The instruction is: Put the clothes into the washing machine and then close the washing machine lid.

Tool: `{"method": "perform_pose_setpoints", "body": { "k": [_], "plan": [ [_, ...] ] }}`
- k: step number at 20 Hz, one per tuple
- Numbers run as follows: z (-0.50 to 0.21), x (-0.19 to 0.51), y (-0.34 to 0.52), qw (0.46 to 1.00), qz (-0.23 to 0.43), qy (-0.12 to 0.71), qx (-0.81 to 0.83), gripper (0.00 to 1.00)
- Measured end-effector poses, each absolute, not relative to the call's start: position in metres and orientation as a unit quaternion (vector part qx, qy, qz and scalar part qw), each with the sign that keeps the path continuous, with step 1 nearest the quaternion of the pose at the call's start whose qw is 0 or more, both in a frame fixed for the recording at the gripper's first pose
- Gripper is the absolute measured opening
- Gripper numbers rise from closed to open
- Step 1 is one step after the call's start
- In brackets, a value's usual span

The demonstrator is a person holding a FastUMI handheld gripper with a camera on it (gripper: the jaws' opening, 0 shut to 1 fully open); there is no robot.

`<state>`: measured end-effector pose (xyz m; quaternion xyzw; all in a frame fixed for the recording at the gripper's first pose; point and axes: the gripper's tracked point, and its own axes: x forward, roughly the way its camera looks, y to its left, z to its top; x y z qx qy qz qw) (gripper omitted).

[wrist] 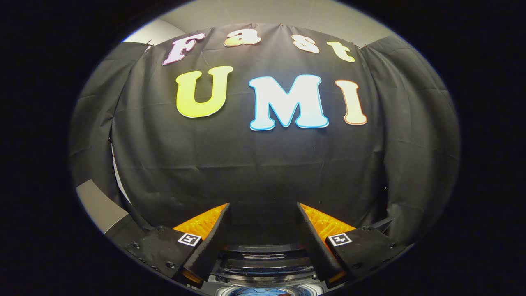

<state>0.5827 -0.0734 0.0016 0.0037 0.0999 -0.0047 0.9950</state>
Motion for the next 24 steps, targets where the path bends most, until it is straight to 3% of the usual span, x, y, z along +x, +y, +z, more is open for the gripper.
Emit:
{"method": "perform_pose_setpoints", "body": {
  "k": [8,24],
  "plan": [
    [-0.011,0.577,-0.070,0.995,0.001,0.099,0.001,0.98],
    [-0.017,0.500,-0.070,0.997,-0.002,0.076,-0.006,0.98]
  ]
}}
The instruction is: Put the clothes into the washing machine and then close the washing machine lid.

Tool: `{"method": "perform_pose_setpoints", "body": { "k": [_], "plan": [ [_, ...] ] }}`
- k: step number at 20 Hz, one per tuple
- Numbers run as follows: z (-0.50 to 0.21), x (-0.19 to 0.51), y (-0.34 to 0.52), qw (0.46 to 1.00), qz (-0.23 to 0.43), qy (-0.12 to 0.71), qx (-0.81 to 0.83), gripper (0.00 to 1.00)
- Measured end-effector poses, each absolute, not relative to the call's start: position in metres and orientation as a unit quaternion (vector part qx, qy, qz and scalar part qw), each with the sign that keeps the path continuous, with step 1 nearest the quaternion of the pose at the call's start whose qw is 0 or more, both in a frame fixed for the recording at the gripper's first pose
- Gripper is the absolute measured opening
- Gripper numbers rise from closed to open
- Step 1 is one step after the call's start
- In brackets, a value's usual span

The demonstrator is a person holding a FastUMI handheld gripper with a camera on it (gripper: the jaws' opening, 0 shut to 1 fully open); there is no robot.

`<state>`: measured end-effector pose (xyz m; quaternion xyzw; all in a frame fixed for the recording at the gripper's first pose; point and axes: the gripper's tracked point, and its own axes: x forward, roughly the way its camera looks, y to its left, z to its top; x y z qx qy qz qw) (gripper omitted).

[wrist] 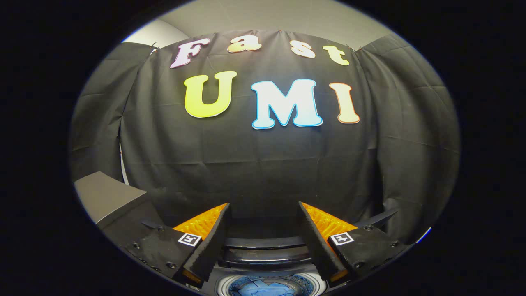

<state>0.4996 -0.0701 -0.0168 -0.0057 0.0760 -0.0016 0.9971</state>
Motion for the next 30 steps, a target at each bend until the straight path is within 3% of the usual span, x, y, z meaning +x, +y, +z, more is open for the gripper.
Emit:
{"method": "perform_pose_setpoints", "body": {
  "k": [13,24,30],
  "plan": [
    [-0.048,0.435,-0.070,0.995,0.002,0.103,-0.011,0.98],
    [-0.116,0.376,-0.059,0.987,0.011,0.159,-0.004,0.98],
    [-0.097,0.355,-0.047,0.990,0.020,0.142,-0.009,0.98]
  ]
}}
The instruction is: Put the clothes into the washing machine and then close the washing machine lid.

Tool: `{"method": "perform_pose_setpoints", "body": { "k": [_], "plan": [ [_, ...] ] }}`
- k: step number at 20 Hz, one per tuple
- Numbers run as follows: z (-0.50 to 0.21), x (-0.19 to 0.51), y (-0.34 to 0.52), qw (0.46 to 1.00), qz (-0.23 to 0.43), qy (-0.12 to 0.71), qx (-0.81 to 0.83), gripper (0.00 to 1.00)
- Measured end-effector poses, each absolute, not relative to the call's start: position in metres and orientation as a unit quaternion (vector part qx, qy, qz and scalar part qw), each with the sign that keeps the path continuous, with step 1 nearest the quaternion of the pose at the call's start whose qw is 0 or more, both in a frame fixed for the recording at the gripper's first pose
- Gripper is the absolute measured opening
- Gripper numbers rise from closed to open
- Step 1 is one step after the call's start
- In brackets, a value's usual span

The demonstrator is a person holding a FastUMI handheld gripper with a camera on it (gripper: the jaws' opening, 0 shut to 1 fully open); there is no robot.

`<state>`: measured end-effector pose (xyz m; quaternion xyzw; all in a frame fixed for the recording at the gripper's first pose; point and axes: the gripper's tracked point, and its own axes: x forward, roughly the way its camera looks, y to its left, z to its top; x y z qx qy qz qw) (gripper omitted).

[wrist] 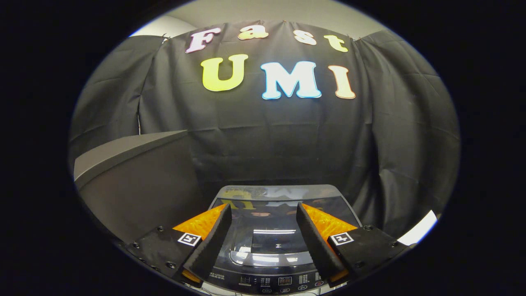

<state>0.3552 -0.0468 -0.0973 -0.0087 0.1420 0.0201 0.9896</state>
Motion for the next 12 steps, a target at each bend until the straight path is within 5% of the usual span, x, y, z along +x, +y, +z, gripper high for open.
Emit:
{"method": "perform_pose_setpoints", "body": {
  "k": [12],
  "plan": [
    [0.011,0.283,-0.030,0.999,0.009,0.043,-0.009,0.98]
  ]
}}
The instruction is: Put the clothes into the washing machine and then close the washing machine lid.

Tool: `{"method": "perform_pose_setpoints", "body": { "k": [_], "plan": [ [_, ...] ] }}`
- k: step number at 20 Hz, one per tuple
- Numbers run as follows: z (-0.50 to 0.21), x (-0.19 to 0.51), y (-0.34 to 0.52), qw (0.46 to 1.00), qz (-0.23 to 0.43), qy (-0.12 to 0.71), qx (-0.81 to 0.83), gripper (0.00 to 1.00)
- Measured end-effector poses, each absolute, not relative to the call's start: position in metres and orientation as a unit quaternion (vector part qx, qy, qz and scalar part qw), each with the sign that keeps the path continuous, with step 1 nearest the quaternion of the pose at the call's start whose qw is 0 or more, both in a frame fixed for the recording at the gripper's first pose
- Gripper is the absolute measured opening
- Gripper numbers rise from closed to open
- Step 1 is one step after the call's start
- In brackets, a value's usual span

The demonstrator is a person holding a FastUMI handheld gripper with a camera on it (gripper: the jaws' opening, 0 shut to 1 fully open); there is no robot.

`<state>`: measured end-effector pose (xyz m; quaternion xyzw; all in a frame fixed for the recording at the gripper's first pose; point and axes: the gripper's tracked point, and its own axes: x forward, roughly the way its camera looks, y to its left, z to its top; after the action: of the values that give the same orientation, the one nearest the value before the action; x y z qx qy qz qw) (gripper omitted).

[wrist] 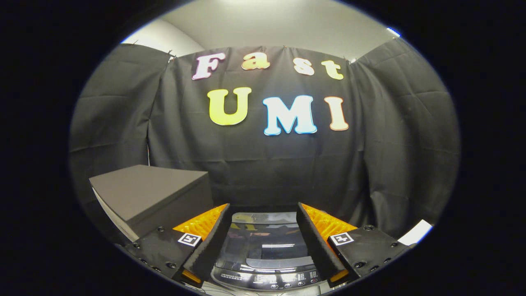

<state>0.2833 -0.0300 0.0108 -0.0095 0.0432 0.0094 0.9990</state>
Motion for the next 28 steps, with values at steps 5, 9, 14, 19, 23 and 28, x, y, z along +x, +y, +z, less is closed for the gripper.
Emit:
{"method": "perform_pose_setpoints", "body": {
  "k": [5,9,14,19,23,28],
  "plan": [
    [0.045,0.237,-0.028,1.000,0.002,0.012,-0.021,0.98],
    [0.058,0.202,-0.031,1.000,-0.005,-0.001,-0.016,0.98],
    [0.067,0.162,-0.034,1.000,-0.015,-0.010,-0.006,0.98],
    [0.073,0.120,-0.033,1.000,-0.016,-0.019,-0.011,0.98],
    [0.074,0.092,-0.032,0.999,-0.016,-0.024,-0.014,0.98],
    [0.075,0.071,-0.029,0.999,-0.016,-0.032,-0.006,0.98]
  ]
}}
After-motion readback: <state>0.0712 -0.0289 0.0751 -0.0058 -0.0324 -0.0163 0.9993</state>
